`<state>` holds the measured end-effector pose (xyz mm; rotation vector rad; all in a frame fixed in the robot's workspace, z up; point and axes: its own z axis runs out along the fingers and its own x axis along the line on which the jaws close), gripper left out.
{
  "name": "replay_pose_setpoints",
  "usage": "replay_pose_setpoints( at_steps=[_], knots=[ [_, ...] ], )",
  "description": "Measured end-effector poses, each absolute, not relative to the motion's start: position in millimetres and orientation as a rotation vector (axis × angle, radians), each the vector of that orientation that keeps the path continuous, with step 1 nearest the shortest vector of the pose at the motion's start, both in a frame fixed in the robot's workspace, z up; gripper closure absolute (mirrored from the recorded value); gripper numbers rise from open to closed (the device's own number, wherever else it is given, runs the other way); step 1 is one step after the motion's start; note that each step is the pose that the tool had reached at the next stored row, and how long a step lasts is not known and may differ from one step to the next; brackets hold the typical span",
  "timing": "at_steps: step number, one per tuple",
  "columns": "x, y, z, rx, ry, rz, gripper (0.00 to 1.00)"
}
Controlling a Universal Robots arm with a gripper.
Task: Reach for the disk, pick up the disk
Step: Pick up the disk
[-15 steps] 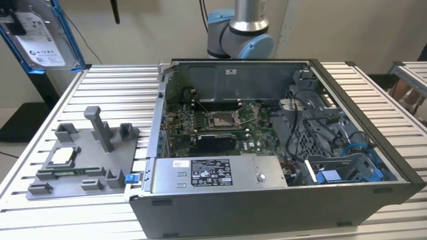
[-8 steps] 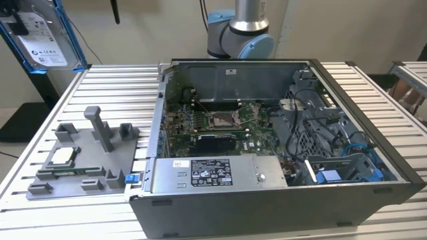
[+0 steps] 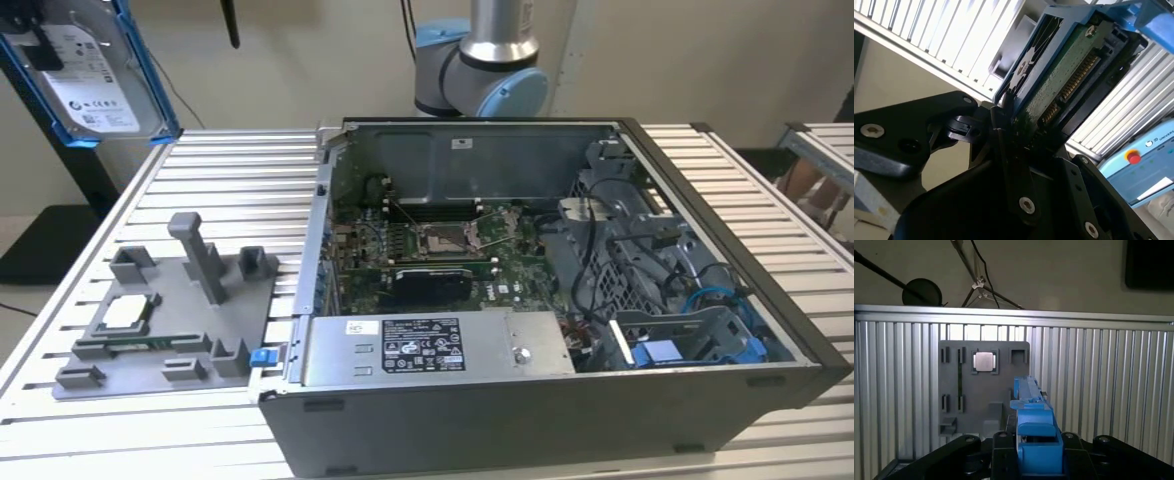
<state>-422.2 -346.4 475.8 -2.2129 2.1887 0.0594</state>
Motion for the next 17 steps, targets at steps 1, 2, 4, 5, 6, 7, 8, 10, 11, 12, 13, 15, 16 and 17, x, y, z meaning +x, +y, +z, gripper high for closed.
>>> replay_pose_setpoints(
  at_steps=[1, 2, 4, 5, 6, 7, 8, 10, 11, 12, 13, 15, 16, 17],
  knots=[
    [-421.6, -346.4, 475.8, -2.213, 2.189, 0.059, 1.00],
    [-420.8, -346.4, 475.8, -2.213, 2.189, 0.059, 1.00],
    [-419.0, -346.4, 475.8, -2.213, 2.189, 0.059, 1.00],
    [-417.8, -346.4, 475.8, -2.213, 2.189, 0.059, 1.00],
    [-416.0, -346.4, 475.8, -2.213, 2.189, 0.059, 1.00],
    [-413.6, -346.4, 475.8, -2.213, 2.189, 0.060, 1.00],
    [-411.3, -346.4, 475.8, -2.213, 2.189, 0.060, 1.00],
    [-406.2, -346.4, 475.8, -2.213, 2.189, 0.060, 1.00],
    [-403.9, -346.4, 475.8, -2.213, 2.189, 0.060, 1.00],
    [-401.6, -346.4, 475.8, -2.213, 2.189, 0.060, 1.00],
    [-399.4, -346.4, 475.8, -2.213, 2.189, 0.060, 1.00],
    [-394.8, -346.4, 475.8, -2.213, 2.189, 0.060, 1.00],
    [-391.8, -346.4, 475.8, -2.213, 2.189, 0.060, 1.00],
    [-388.8, -346.4, 475.7, -2.213, 2.189, 0.060, 1.00]
  ],
)
